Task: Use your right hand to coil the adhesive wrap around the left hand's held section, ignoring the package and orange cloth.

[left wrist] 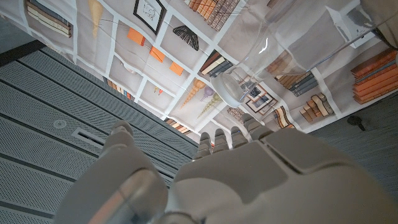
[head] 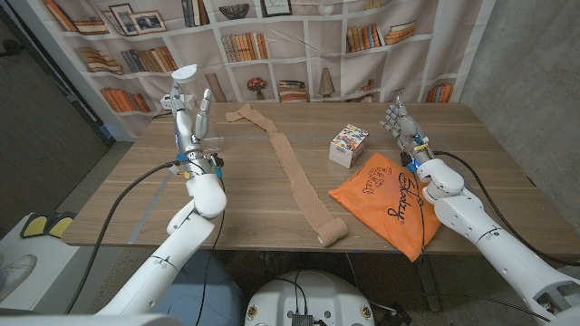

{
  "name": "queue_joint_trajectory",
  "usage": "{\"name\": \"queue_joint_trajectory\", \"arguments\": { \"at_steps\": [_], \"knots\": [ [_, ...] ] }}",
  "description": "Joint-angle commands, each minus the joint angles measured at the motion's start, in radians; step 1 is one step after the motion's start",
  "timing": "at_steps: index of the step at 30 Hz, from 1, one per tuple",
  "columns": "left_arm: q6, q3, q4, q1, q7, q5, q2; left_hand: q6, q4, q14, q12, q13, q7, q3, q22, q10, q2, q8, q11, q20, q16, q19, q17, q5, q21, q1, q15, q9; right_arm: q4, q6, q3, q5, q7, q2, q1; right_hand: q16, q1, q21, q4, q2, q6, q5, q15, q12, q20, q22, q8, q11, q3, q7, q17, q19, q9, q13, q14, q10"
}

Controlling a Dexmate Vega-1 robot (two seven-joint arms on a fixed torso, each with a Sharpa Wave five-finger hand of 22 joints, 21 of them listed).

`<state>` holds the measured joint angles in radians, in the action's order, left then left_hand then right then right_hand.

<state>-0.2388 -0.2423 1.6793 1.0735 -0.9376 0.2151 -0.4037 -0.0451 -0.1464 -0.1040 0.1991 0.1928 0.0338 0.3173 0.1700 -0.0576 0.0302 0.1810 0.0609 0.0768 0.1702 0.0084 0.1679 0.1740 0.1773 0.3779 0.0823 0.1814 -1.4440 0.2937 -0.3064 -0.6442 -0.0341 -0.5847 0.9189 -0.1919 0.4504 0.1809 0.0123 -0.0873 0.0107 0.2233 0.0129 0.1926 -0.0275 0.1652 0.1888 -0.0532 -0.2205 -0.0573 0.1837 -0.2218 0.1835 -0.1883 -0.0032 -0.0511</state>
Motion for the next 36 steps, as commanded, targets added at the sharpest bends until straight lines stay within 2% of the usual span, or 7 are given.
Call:
{"name": "queue_joint_trajectory", "arguments": {
  "at_steps": [1, 6, 12, 16, 20, 31, 36],
  "knots": [
    [0.089, -0.022, -0.008, -0.040, -0.057, 0.024, 0.027, -0.013, 0.001, -0.011, -0.004, 0.002, 0.000, 0.009, 0.003, -0.014, 0.007, -0.001, 0.008, 0.013, 0.000, 0.000, 0.002, 0.002, 0.000, 0.007, 0.009, 0.002, -0.005, -0.009, 0.002, -0.003, -0.002, -0.005, 0.006, 0.001, 0.006, 0.001, 0.004, -0.009, -0.003, 0.001, 0.001, 0.003, 0.000, 0.002, 0.004, -0.001, 0.003, -0.008, 0.003, 0.006, 0.003, -0.003, -0.013, -0.004],
    [0.098, -0.036, -0.042, -0.063, -0.087, 0.032, 0.031, -0.023, 0.000, -0.016, -0.003, 0.003, 0.006, 0.010, 0.003, -0.018, 0.007, -0.002, 0.017, 0.024, 0.001, -0.006, 0.002, 0.001, 0.001, 0.010, 0.023, 0.002, -0.006, -0.011, 0.005, -0.007, -0.006, -0.004, 0.009, 0.000, 0.006, 0.002, 0.004, -0.009, -0.002, 0.001, 0.001, 0.004, 0.000, 0.002, 0.004, -0.001, 0.004, -0.008, 0.003, 0.007, 0.003, -0.003, -0.013, -0.005],
    [0.153, -0.053, -0.057, -0.080, -0.145, 0.065, 0.042, -0.031, -0.002, -0.025, -0.002, 0.003, 0.011, 0.012, 0.003, -0.022, 0.009, -0.002, 0.020, 0.037, 0.001, -0.023, 0.002, 0.001, -0.001, 0.015, 0.026, 0.002, -0.008, -0.012, 0.007, -0.009, -0.008, -0.005, 0.013, 0.000, 0.005, 0.002, 0.004, -0.008, -0.003, 0.001, 0.001, 0.004, 0.000, 0.002, 0.004, 0.000, 0.003, -0.008, 0.003, 0.008, 0.003, -0.003, -0.014, -0.005],
    [0.152, -0.054, -0.077, -0.091, -0.179, 0.084, 0.048, -0.039, -0.002, -0.035, 0.004, 0.005, 0.025, 0.003, 0.003, -0.024, -0.005, 0.001, 0.028, 0.085, 0.004, -0.087, 0.003, 0.002, -0.010, 0.013, 0.037, 0.002, -0.010, -0.014, 0.008, -0.010, -0.012, -0.005, 0.015, 0.000, 0.005, 0.002, 0.004, -0.008, -0.003, 0.001, 0.001, 0.004, -0.001, 0.002, 0.004, -0.002, 0.003, -0.008, 0.003, 0.009, 0.003, -0.003, -0.014, -0.005],
    [0.167, -0.023, -0.102, -0.096, -0.179, 0.162, 0.091, -0.037, -0.001, -0.042, 0.004, 0.005, 0.038, 0.001, 0.003, -0.028, -0.009, 0.005, 0.033, 0.105, 0.004, -0.108, 0.003, 0.004, -0.008, 0.012, 0.045, 0.002, -0.010, -0.017, 0.008, -0.011, -0.014, -0.004, 0.017, 0.000, 0.005, 0.002, 0.005, -0.008, -0.003, 0.001, 0.000, 0.004, -0.001, 0.002, 0.004, -0.001, 0.004, -0.008, 0.003, 0.009, 0.003, -0.003, -0.015, -0.005],
    [0.231, -0.003, -0.126, -0.114, -0.179, 0.203, 0.123, -0.008, -0.012, 0.006, 0.021, 0.007, 0.066, 0.009, 0.004, 0.005, -0.009, 0.017, 0.048, 0.125, 0.021, -0.052, 0.004, 0.006, 0.021, 0.045, 0.063, 0.002, -0.017, -0.016, 0.015, -0.015, -0.027, -0.003, 0.030, -0.001, 0.006, 0.002, 0.006, -0.009, -0.001, 0.000, -0.002, 0.004, -0.001, 0.002, 0.005, 0.000, 0.005, -0.009, 0.003, 0.010, 0.003, -0.003, -0.013, -0.006],
    [0.282, 0.010, -0.135, -0.121, -0.179, 0.267, 0.147, -0.011, -0.016, 0.022, 0.025, 0.009, 0.075, 0.016, 0.005, 0.013, -0.005, 0.016, 0.056, 0.128, 0.023, -0.038, 0.005, 0.007, 0.025, 0.063, 0.075, 0.003, -0.016, -0.016, 0.015, -0.016, -0.027, -0.002, 0.030, -0.001, 0.006, 0.002, 0.006, -0.009, -0.001, 0.000, -0.003, 0.004, -0.001, 0.002, 0.005, 0.000, 0.005, -0.008, 0.003, 0.010, 0.003, -0.003, -0.013, -0.006]
  ]
}}
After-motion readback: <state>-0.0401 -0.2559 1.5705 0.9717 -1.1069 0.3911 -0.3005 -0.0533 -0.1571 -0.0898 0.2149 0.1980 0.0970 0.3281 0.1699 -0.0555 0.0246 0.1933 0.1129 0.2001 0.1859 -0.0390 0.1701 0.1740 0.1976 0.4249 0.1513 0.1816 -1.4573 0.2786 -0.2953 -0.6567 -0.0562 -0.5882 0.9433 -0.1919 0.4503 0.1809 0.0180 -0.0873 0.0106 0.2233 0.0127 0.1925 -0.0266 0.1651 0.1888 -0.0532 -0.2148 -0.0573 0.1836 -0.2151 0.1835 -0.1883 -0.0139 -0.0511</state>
